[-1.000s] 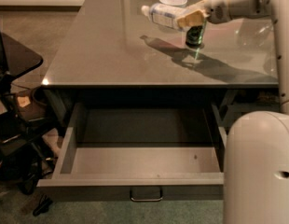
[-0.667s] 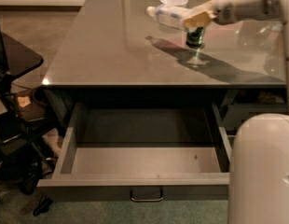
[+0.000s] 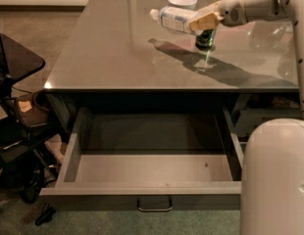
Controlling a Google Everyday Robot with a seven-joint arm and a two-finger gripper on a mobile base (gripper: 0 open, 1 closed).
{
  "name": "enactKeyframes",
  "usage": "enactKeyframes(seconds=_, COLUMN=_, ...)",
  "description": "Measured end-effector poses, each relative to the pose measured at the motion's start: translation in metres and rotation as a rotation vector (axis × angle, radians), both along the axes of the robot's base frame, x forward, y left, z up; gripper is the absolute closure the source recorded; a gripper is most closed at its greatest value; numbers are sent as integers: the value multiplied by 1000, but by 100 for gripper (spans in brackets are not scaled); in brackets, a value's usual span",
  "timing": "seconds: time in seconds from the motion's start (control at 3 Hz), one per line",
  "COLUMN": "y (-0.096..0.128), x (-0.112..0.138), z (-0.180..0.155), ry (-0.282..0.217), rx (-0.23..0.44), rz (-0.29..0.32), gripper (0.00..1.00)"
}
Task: Place blue plastic bottle into top drawer
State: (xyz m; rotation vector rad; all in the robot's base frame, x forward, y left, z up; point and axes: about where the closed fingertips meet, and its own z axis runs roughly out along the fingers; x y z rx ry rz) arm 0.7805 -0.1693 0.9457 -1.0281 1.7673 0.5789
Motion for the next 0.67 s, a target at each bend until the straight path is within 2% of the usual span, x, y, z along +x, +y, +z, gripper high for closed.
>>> enactKeyframes(seconds=0.33, y=-18, x=-57, z=20, ry=-7, rx=2, rz=85, gripper=100)
enactKeyframes(seconds=0.67, y=-42, x=-168, z=71, ry=-72, rx=43, rz=134, gripper=100)
